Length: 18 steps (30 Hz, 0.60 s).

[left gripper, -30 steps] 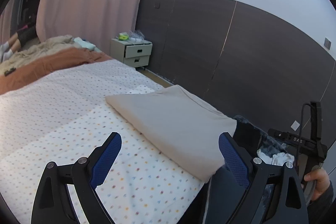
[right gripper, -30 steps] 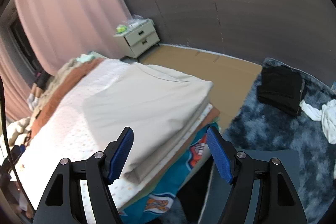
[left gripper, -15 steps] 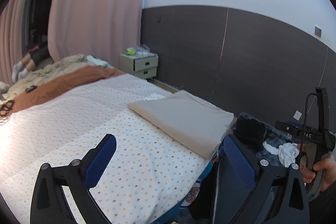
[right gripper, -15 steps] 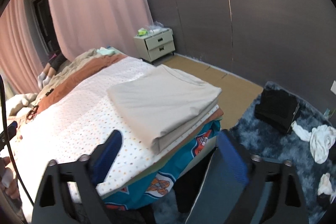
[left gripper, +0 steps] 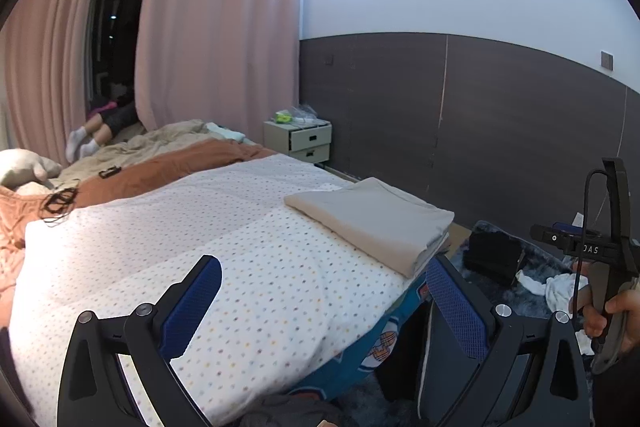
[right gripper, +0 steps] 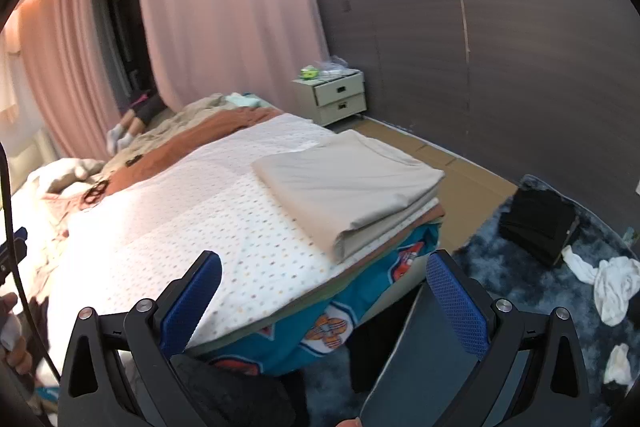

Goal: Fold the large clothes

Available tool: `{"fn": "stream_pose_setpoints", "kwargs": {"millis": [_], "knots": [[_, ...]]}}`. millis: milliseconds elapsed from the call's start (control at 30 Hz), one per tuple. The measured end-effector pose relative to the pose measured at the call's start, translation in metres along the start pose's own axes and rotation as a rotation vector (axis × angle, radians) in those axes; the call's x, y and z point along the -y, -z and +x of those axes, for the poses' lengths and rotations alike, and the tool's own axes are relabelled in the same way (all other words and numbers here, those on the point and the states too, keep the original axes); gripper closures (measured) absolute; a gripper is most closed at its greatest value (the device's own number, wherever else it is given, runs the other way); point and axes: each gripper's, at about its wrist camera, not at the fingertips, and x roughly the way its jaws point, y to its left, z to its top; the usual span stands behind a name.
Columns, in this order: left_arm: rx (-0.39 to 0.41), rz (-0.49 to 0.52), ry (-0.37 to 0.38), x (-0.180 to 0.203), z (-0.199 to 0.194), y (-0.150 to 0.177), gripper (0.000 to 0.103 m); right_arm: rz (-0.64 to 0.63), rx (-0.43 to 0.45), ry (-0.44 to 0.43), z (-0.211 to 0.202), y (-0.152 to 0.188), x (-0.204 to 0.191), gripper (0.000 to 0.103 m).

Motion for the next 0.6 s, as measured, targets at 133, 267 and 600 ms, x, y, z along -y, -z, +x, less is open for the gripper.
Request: {"fn": "stream_pose_setpoints", "kwargs": {"millis": [133,267,600], "knots": [[0.009,-0.016,-0.017,-0.003,-0.019,0.012,0.0,-0.036,0.003,0.001,-0.011,0.012,-0.007,0.001],[0.014,-0.029,-0.043,-0.003,-0.038,0.025,0.0,-0.044,0.016,-0.02,-0.024,0.023,-0.009,0.001],[0.034,-0.089,-0.102,-0.005,-0.076,0.06,0.0,-0.069,0.04,-0.054,-0.051,0.055,-0.016,0.001]]}}
